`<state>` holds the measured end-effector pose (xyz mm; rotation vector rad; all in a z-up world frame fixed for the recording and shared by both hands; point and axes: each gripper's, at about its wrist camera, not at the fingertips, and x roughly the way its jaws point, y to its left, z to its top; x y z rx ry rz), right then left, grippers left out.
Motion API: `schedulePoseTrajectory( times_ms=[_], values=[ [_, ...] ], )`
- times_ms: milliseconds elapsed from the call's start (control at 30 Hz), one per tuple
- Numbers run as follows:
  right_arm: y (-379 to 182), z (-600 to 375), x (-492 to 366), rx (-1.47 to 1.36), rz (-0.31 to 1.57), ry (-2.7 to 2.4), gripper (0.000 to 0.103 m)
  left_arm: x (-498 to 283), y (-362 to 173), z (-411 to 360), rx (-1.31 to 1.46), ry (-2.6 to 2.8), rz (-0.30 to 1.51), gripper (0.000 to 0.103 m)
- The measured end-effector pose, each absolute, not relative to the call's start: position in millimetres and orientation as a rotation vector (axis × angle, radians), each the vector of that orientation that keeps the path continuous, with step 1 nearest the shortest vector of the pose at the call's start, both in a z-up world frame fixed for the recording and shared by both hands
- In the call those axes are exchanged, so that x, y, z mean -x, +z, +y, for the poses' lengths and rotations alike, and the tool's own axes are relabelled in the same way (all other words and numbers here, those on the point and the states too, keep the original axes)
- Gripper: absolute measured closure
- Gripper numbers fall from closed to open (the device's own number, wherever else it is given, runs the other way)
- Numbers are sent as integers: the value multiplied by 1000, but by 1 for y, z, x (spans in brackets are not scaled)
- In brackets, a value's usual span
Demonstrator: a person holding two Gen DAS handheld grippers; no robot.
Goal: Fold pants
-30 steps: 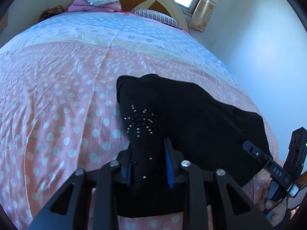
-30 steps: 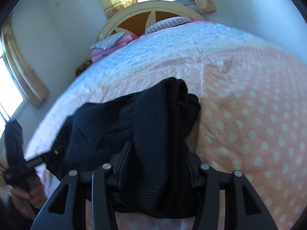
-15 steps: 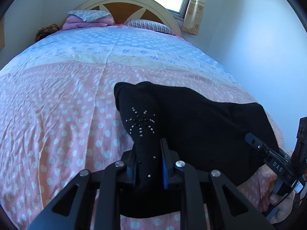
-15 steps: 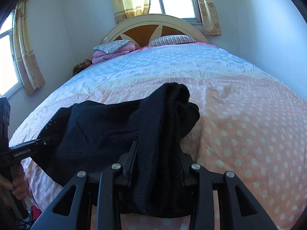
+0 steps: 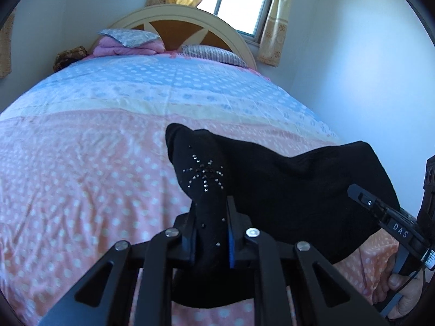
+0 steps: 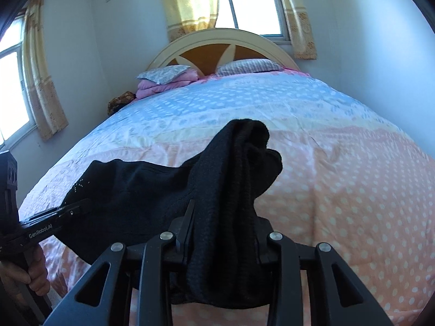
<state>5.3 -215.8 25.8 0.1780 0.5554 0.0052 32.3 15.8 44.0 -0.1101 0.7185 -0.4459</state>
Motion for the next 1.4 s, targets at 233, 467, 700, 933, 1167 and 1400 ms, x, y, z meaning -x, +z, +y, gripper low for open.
schedulePoseTrajectory(
  times_ms=[233, 467, 700, 933, 1167, 1400],
  values=[
    [41, -153, -42, -148, 528, 128, 70, -49, 56, 70, 100, -296, 667, 87],
    [61, -77, -92, -112, 485, 266, 70, -72, 69, 132, 100, -131, 606, 87],
    [79, -8, -132, -86, 431, 368, 70, -87, 78, 175, 86, -1, 550, 87],
    [84, 26, -164, -91, 415, 398, 70, -103, 77, 196, 83, 62, 524, 87],
    [49, 54, -219, -91, 517, 400, 70, -141, 44, 217, 40, 145, 606, 87],
    [-21, 74, -268, -25, 760, 326, 69, -168, -20, 235, 90, 167, 842, 75]
  ],
)
